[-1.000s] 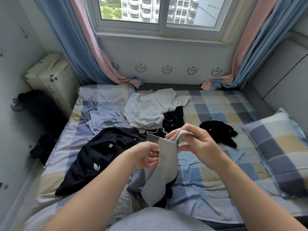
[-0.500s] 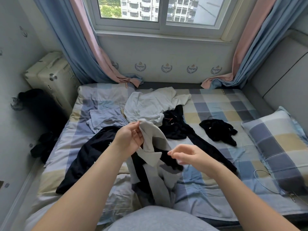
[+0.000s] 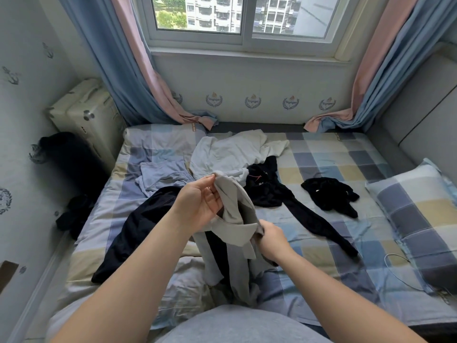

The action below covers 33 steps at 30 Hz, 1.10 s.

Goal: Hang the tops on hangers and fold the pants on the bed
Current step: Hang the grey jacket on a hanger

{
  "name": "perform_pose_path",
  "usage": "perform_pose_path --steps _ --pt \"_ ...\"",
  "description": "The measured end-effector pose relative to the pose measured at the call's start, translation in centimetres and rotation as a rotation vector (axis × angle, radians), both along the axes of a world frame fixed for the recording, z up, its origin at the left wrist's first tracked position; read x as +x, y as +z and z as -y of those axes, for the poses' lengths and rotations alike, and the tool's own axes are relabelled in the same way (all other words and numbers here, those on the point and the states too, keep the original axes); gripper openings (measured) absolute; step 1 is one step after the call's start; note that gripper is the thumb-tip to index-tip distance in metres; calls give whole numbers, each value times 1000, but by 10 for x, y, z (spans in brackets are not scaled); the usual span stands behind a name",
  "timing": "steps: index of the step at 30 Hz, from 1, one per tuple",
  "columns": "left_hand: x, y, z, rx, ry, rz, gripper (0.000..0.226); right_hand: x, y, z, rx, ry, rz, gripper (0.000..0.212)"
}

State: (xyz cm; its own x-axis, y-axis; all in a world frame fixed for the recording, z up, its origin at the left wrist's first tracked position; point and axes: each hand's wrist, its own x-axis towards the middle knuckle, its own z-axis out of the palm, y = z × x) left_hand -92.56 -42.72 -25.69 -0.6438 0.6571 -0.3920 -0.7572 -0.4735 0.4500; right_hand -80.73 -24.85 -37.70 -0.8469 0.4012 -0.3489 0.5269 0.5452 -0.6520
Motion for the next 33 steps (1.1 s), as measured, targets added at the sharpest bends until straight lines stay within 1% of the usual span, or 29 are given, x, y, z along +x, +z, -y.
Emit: perform_pose_path --steps 3,5,7,8,10,11,12,14,16,17,18,19,20,22,24,26,28,31,33 --pt "-7 -6 9 -86 91 32 21 9 -5 -30 50 -102 53 17" --pt "-8 -12 13 -185 149 53 24 12 6 -51 37 -162 35 24" --pt "-8 -21 13 -348 209 72 25 12 25 -69 32 -205 -39 31" --pt "-8 -26 14 -468 233 64 22 11 37 -76 25 -215 -102 33" --pt "-5 -32 13 -752 228 -23 7 5 65 -79 -13 -213 -232 33" --pt "-1 -34 12 -857 203 -114 7 2 79 -75 -34 -193 -287 29" --pt "2 -33 9 -913 169 -230 15 -2 92 -69 -58 -156 -333 26" --pt "13 -26 -1 -881 42 -503 27 -10 114 -51 -97 -67 -384 22" --pt "27 -13 -14 -799 -201 -787 33 -18 129 -34 -93 17 -414 20" --pt "33 -9 -20 -779 -319 -911 38 -22 135 -28 -80 55 -419 21" --pt "37 -8 -25 -793 -389 -1011 41 -25 141 -23 -71 95 -416 21" --pt "40 -8 -29 -834 -392 -1081 42 -27 147 -19 -66 136 -410 21" --pt "40 -11 -32 -898 -345 -1133 38 -28 153 -16 -64 172 -402 21" --pt "41 -13 -34 -1021 -250 -1199 27 -28 162 -14 -62 236 -391 20" --pt "39 -16 -32 -1093 -218 -1216 23 -27 166 -16 -28 287 -372 13" --pt "34 -16 -26 -1125 -206 -1215 24 -28 163 -25 83 333 -327 7" --pt "25 -15 -19 -1133 -172 -1195 26 -27 150 -38 215 356 -229 6" --pt "15 -12 -13 -1098 -83 -1183 18 -22 118 -54 337 333 -78 19" --pt "12 -13 -12 -1071 -32 -1168 18 -17 96 -58 399 255 -24 31"
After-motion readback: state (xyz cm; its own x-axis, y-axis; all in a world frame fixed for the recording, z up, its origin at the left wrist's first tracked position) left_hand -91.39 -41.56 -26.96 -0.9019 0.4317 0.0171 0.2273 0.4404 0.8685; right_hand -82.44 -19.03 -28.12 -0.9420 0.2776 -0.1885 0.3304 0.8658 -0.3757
